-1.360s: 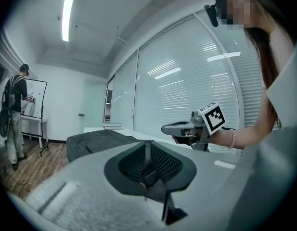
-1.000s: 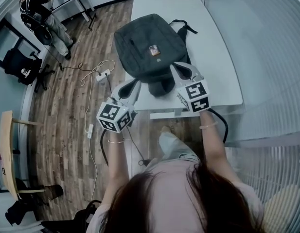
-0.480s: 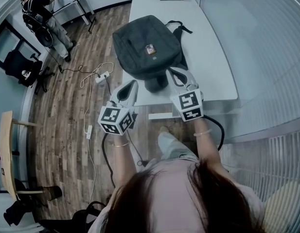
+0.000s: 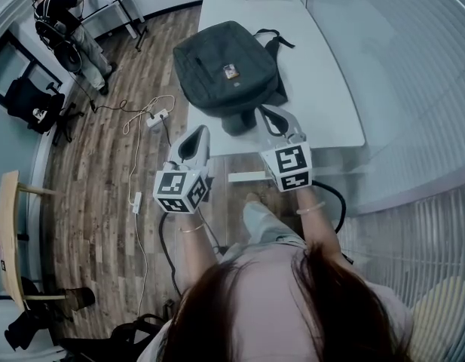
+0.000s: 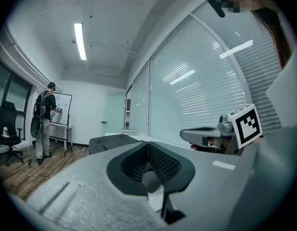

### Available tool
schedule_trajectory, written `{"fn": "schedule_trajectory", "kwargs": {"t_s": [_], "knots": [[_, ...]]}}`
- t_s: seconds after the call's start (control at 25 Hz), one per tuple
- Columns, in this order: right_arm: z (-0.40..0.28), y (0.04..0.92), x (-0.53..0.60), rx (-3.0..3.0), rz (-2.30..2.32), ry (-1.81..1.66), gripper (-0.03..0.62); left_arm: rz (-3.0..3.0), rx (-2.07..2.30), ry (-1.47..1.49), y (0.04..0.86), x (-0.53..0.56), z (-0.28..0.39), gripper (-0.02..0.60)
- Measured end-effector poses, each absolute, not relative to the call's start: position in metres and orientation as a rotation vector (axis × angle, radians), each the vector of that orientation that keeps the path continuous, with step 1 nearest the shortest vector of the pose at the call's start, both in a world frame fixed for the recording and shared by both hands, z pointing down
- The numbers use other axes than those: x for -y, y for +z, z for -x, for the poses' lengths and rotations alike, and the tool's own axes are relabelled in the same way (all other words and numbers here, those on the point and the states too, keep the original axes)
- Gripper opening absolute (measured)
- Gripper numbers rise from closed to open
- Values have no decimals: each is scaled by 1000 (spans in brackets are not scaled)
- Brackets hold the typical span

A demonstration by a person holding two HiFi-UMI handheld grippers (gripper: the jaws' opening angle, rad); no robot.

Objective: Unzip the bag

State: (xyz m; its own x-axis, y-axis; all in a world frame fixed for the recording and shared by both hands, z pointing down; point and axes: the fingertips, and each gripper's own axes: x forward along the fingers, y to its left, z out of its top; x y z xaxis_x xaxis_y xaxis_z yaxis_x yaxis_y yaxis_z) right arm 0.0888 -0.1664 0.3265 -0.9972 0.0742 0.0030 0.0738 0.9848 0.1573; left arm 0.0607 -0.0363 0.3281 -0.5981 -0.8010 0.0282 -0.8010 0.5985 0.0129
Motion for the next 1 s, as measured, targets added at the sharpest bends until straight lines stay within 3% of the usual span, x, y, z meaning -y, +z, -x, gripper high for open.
{"fn": "schedule_trajectory", "kwargs": {"t_s": [1.0], "knots": [[-115, 317, 154, -3104, -148, 338, 3, -1436, 2768, -29, 329, 42, -95, 12]]}}
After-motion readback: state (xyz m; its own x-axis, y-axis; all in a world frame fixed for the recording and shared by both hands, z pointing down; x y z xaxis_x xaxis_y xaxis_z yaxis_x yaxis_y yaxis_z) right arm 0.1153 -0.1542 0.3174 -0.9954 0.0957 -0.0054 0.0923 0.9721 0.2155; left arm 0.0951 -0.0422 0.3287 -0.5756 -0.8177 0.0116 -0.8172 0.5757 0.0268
